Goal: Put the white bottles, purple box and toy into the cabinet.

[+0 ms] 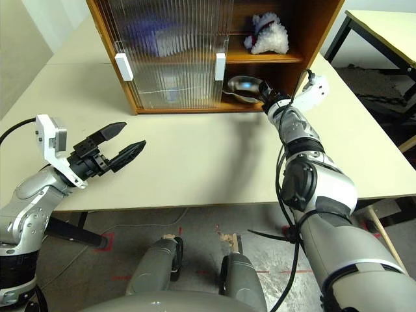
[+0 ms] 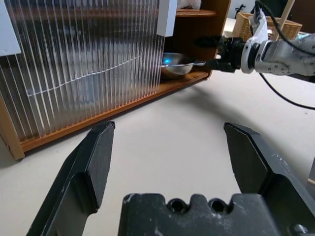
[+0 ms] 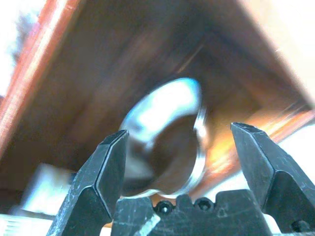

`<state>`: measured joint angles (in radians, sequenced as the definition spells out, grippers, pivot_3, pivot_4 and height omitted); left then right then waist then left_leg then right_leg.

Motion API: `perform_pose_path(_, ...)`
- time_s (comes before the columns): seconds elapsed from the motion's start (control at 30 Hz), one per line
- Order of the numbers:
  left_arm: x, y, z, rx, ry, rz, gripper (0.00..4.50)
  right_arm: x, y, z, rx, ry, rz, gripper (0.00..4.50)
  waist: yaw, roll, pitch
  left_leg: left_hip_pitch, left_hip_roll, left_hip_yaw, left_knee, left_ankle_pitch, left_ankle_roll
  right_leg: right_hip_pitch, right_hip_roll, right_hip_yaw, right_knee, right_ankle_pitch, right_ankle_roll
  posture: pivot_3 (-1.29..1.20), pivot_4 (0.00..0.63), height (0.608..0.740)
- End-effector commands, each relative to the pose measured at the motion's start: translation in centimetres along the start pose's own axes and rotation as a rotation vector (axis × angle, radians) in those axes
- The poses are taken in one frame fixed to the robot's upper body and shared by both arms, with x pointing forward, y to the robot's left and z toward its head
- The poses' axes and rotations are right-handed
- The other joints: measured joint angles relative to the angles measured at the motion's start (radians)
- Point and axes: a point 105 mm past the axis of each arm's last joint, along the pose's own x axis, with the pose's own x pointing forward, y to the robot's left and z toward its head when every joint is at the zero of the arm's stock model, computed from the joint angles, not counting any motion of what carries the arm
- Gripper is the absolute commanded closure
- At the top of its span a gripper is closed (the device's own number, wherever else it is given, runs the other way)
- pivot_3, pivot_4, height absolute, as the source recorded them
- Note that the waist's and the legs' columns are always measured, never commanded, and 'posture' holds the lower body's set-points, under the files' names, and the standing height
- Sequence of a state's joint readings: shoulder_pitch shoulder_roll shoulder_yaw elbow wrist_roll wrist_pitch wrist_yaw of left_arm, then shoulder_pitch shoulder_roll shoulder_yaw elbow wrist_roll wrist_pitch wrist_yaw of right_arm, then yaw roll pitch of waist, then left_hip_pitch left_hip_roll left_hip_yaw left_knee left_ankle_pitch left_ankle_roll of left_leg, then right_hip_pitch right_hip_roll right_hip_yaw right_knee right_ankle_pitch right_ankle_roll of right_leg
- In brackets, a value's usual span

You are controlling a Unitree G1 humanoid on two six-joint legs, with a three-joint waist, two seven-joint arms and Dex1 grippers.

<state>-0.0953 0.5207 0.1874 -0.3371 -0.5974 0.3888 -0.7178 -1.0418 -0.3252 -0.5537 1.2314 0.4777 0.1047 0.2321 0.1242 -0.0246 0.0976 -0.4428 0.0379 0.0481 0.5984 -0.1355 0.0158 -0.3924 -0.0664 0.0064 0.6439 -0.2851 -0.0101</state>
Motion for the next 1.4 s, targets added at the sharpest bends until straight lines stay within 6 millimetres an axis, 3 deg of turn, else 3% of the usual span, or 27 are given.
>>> perform_pose_path(0.03, 0.2, 0.0, 0.2, 0.005, -0.025, -0.004, 0.00, -0.5, -1.6, 2.0, -0.085, -0.092, -0.059, 0.02, 0.000, 0.000, 0.000, 0.000, 0.000, 0.000, 0.000, 0.000, 0.000, 0.000, 0.000, 0.000, 0.000, 0.000, 0.001, 0.28, 0.058, 0.740)
perform_pose_path(0.17, 0.2, 0.1, 0.3, 0.009, -0.027, -0.001, 0.00, -1.0, -1.1, 2.8, -0.222, -0.118, -0.002, 0.02, 0.000, 0.000, 0.000, 0.000, -0.001, 0.001, 0.000, 0.000, 0.000, 0.000, 0.000, 0.000, 0.000, 0.001, 0.002, 0.28, 0.054, 0.740)
perform_pose_path(0.33, 0.0, 0.3, 0.2, 0.009, -0.025, 0.008, 0.00, -3.8, 2.7, 2.2, -0.774, -0.162, 0.280, 0.02, 0.000, 0.000, 0.000, 0.000, 0.000, 0.000, 0.000, 0.000, 0.000, 0.000, 0.000, 0.000, 0.001, 0.002, 0.005, 0.27, 0.058, 0.740)
perform_pose_path(0.4, -0.1, 0.4, 0.1, 0.007, -0.024, 0.011, 0.00, -5.5, 4.8, 1.1, -0.886, -0.179, 0.411, 0.61, -0.001, 0.000, 0.000, 0.000, 0.000, 0.000, 0.000, 0.000, 0.000, -0.001, 0.000, 0.000, 0.001, 0.001, 0.006, 0.26, 0.057, 0.740)
perform_pose_path(0.53, 0.2, 0.4, 0.0, 0.004, -0.023, 0.006, 0.00, -7.1, 8.1, -0.7, -0.908, -0.186, 0.580, 2.10, -0.012, 0.000, 0.000, 0.001, 0.001, 0.000, 0.000, 0.000, 0.000, -0.001, 0.001, 0.000, 0.002, 0.001, 0.006, 0.25, 0.059, 0.740)
perform_pose_path(0.73, 0.8, 0.4, 0.1, 0.005, -0.028, -0.005, 0.00, -6.7, 13.3, -3.1, -0.941, -0.206, 0.769, 4.47, -0.026, 0.000, 0.000, 0.002, 0.002, 0.003, 0.000, 0.000, 0.000, 0.000, 0.000, 0.000, 0.002, -0.001, 0.002, 0.24, 0.058, 0.740)
perform_pose_path(0.9, 0.8, 0.4, 0.3, 0.009, -0.029, -0.002, 0.00, -6.4, 17.0, -5.6, -0.943, -0.194, 0.908, 4.47, -0.025, -0.001, 0.000, 0.003, 0.006, 0.007, 0.000, 0.000, -0.001, 0.000, 0.000, -0.001, 0.002, 0.001, 0.001, 0.26, 0.055, 0.740)
perform_pose_path(1.03, 0.6, 0.6, 0.3, 0.014, -0.029, 0.010, 0.00, -6.0, 18.5, -6.6, -0.979, -0.197, 0.961, 4.47, -0.020, -0.001, -0.001, 0.002, 0.009, 0.014, 0.000, 0.000, -0.001, -0.001, 0.001, -0.002, 0.003, 0.002, -0.001, 0.27, 0.050, 0.740)
perform_pose_path(1.2, 0.7, 0.5, 0.4, 0.014, -0.032, 0.010, 0.00, -4.7, 19.6, -6.2, -0.995, -0.214, 0.930, 4.47, -0.022, -0.002, -0.001, 0.002, 0.009, 0.018, 0.000, 0.000, -0.001, -0.002, 0.001, -0.002, 0.003, 0.003, 0.001, 0.28, 0.048, 0.740)
perform_pose_path(1.4, 0.8, 0.5, 0.4, 0.016, -0.037, 0.018, 0.00, -3.2, 19.0, -4.4, -1.025, -0.264, 0.817, 4.47, -0.019, -0.004, -0.002, 0.001, 0.009, 0.019, -0.002, 0.000, -0.002, -0.006, 0.001, -0.002, 0.009, 0.003, 0.005, 0.28, 0.049, 0.740)
